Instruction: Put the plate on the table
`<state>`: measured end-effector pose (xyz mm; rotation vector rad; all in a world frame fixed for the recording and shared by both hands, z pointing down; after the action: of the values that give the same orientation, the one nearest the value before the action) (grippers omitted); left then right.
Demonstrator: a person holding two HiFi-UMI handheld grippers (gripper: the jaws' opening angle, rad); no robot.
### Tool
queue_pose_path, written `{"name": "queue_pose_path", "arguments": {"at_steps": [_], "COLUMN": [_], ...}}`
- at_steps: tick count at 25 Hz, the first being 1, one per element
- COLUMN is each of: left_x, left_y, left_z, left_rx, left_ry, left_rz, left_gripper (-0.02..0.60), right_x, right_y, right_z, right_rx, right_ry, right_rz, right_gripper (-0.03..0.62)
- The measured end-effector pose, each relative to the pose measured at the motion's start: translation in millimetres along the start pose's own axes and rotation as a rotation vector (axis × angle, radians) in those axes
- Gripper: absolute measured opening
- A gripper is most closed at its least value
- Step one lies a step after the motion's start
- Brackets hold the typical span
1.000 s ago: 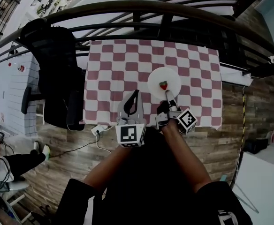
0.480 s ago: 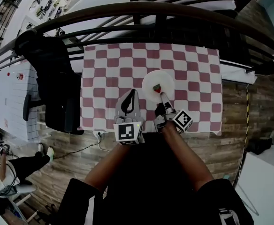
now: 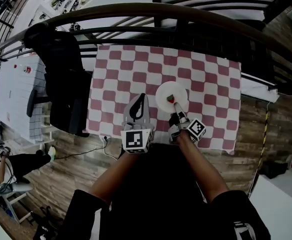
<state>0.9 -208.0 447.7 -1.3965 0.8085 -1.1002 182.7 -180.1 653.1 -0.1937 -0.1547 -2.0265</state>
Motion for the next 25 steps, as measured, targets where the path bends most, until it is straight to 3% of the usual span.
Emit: {"name": "queue_pose_path", "arguments": {"at_steps": [3,7,12,17,25], "left_x": [0,1,10,16,14], "left_y": [-6,-11,-20,-22,-28], "left_z": [-2,-1,2,2,0], "left_rx": [0.004,-0.002,-0.007,-0.004,0.009], "left_ry": [0.0,-0.006,-0.017,-0.026,-0.037], "left_rz": [-0.014,-0.024,-0.048,-0.056,-0.071], "left_gripper": [0.009,0.009,0.009,0.009,0.009], "right_x": [3,19,25,43,55], "right_y": [5,4,3,5,2], "right_z": [14,14,33,37,65], "right_rx": [0.005,0.019,-0.024,0.026,0.036], "right_ry": [-0.031,0.075,-0.053,0.038,0.02], "right_rz": [-0.003,-0.008,-0.03,-0.024,-0.099], "right_gripper": [0.015,0.015,0.015,0.015,0.015]}}
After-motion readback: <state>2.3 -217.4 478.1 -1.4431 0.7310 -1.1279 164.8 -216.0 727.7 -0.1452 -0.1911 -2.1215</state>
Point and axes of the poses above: the fingertips, and each gripper's own axes: x forward along the fingers, z to its right, y out of its top, the point moved 5 cm from there along -x, backward along the fingers, and after that the axes turned 5 degrees about x, right-handed, at the moved point
